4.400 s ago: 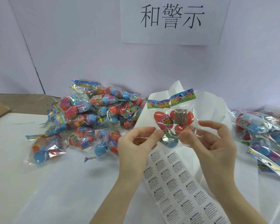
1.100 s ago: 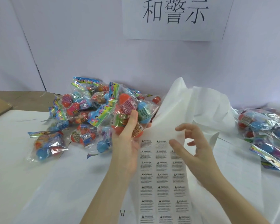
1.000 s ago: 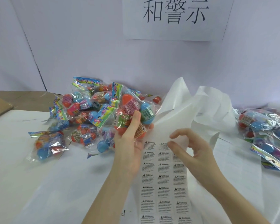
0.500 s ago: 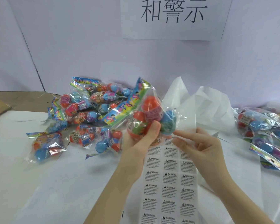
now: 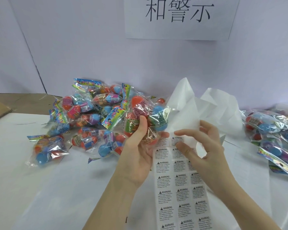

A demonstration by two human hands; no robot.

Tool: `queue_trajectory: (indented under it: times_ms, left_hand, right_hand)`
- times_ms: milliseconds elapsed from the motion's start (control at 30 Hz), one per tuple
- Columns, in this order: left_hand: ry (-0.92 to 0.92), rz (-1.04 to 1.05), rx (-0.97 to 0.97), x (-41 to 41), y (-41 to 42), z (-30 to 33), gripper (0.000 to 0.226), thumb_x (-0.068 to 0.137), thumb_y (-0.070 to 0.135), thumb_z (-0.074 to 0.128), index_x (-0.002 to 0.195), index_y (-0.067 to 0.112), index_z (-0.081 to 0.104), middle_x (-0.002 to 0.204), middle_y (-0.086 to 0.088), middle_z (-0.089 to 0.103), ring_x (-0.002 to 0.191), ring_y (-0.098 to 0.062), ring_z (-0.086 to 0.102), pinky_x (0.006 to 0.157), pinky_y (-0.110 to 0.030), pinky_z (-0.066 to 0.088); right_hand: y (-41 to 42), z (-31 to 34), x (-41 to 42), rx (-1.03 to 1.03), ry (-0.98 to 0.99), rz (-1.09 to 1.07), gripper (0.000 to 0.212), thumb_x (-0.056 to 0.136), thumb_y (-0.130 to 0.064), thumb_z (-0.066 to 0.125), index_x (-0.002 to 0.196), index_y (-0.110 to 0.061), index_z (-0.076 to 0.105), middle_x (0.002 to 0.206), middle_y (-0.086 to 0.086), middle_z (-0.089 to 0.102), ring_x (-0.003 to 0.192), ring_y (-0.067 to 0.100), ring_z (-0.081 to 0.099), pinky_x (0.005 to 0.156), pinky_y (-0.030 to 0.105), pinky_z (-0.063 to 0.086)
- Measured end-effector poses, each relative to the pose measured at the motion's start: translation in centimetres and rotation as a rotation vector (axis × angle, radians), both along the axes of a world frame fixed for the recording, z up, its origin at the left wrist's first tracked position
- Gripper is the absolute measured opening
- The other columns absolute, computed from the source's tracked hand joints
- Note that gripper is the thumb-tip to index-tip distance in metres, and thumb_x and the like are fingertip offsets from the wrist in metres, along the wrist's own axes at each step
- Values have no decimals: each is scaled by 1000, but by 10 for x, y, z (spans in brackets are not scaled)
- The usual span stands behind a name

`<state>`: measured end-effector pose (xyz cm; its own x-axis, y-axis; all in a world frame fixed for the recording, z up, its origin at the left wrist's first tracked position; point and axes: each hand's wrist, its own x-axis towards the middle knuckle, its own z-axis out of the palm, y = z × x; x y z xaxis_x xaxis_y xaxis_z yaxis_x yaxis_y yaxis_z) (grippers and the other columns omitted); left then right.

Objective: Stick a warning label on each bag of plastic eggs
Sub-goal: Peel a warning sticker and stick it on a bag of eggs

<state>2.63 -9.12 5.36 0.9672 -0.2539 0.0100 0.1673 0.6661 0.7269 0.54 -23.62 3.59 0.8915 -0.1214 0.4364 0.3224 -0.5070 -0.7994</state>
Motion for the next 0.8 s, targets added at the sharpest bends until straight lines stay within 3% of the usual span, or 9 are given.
queue_trajectory:
  times_ms: [67,133,233,433,533,633,733,800]
  left_hand:
    - [-2,4,-19,0,0,0,30,70,41,60,68,16,77,68,-4,71,60,-15,69,53,-25,54]
    - [-15,3,-1,0,0,0,30,69,41,60,69,17,77,69,-3,72,61,-14,69,54,-25,54]
    - [-31,0,21,0,0,-1,31,67,42,61,71,17,78,70,-3,72,61,-13,69,54,-25,54]
    - [-59,4,46,-1,0,-1,29,66,41,61,73,18,78,69,-3,72,61,-13,68,56,-24,54]
    - [-55,26,55,0,-1,-1,26,65,39,63,74,19,78,69,-3,71,61,-14,68,56,-24,54]
    - [-29,23,36,1,-1,0,24,62,38,66,72,19,77,69,-4,71,59,-15,67,54,-25,54]
    - [-28,10,48,1,-1,-1,26,64,39,65,72,18,78,68,-3,71,58,-14,67,54,-24,54]
    - [-43,-8,54,0,0,-1,28,68,39,61,73,18,78,68,-3,71,59,-13,67,55,-23,54]
  right_hand:
    - [1,-1,0,-148,-44,-78,39,77,-22,73,80,-58,56,120,-23,35,112,-9,26,95,18,7]
    - [1,-2,0,-227,-73,-118,43,77,-23,73,81,-60,52,125,-16,32,110,-12,19,92,19,5]
    - [0,-2,0,-218,-75,-116,42,77,-22,73,76,-59,52,125,-14,32,113,-10,17,94,20,6]
    - [-2,1,-1,-188,-45,-87,39,75,-20,75,75,-53,55,121,-30,28,122,-2,20,94,20,5]
    - [-1,1,-1,-132,-64,-122,31,70,-30,77,77,-53,58,126,-29,30,125,-1,22,96,24,6]
    - [1,3,-2,-112,-239,-247,26,67,-45,75,85,-54,58,129,-20,36,124,5,28,98,35,11]
    - [0,0,1,-315,-478,-312,13,76,-39,63,89,-41,62,115,-3,49,114,22,36,88,42,22]
    - [-1,-4,4,-365,-481,-262,13,78,-35,59,86,-35,70,107,-5,53,108,23,37,82,39,21]
